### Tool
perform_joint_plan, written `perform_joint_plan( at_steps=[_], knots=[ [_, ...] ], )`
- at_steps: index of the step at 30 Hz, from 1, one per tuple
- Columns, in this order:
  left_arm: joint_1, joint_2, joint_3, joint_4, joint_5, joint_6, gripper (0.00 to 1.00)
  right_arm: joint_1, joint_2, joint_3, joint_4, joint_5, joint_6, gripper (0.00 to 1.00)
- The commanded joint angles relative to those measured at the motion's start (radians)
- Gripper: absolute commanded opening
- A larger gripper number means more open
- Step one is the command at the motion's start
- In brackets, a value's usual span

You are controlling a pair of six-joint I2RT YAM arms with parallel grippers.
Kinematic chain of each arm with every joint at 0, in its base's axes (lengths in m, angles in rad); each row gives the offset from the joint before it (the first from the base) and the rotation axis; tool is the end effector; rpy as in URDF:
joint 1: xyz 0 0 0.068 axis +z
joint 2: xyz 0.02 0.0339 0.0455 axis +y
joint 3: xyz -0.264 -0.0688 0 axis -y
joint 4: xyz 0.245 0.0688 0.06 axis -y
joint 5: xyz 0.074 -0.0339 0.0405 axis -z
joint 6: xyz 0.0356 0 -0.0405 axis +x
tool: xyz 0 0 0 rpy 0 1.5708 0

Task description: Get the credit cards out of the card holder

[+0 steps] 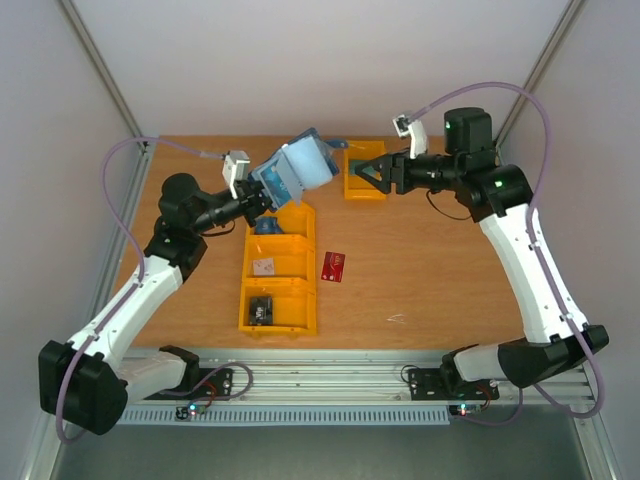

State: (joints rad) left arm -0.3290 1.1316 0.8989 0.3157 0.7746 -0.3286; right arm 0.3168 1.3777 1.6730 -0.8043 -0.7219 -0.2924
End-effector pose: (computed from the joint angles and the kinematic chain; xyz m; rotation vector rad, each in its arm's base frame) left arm 0.2371 -0.1073 0.3626 0.6548 1.4764 -1.0881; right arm 0.2532 0.1078 0.4522 -1.0110 1.7547 0.7604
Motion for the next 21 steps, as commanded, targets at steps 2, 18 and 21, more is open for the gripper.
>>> perform_joint_plan(
  at_steps=[2, 18, 21],
  knots=[
    [-0.004, -0.028, -0.008, -0.074, -0.087, 0.087, 0.0, 0.058, -0.019, 0.114, -0.152, 0.111, -0.061, 0.57],
    [-0.007, -0.006, 0.014, -0.079, -0.112, 0.089, 0.0, 0.501, 0.22, 0.213, 0.118, 0.124, -0.081, 0.36],
    [-0.007, -0.009, 0.014, -0.073, -0.112, 0.089, 0.0, 0.5, 0.247, 0.228, 0.091, 0.228, -0.065, 0.31]
  ],
)
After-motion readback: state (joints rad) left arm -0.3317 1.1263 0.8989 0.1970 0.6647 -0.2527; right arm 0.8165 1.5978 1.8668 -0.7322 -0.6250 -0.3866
